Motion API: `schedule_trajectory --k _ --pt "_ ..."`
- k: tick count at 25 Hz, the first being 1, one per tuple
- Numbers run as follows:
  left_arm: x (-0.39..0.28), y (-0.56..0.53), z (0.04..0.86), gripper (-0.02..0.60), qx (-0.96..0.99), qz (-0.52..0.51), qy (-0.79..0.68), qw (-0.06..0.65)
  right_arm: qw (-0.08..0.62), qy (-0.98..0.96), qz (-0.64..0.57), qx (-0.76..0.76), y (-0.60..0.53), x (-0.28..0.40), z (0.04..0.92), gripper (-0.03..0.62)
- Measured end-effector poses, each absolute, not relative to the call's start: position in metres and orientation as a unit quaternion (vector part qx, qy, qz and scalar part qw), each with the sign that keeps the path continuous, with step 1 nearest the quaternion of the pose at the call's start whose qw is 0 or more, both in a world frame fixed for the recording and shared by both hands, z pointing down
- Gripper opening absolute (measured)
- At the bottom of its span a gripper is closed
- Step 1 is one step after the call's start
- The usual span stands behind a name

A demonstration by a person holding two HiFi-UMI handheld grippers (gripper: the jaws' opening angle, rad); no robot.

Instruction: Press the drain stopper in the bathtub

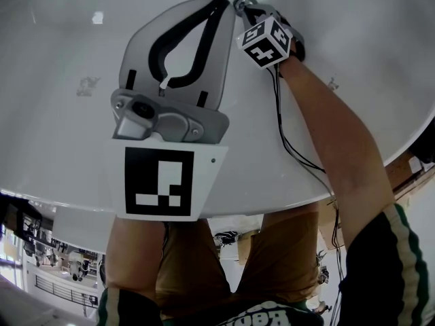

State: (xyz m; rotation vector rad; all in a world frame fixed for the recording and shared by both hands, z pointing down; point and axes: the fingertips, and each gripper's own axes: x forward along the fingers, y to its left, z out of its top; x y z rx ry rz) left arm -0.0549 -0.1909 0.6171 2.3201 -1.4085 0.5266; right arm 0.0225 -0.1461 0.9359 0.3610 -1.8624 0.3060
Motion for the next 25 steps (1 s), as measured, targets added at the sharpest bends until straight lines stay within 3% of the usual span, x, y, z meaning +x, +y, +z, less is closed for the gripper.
schedule_trajectory --k 25 --pt "-0.0492 -0.1873 0.6208 0.005 0.828 0.178 -0.486 0.217 0.558 -0.793 0.162 0.186 -0.1486 0.0234 0.9345 0.014"
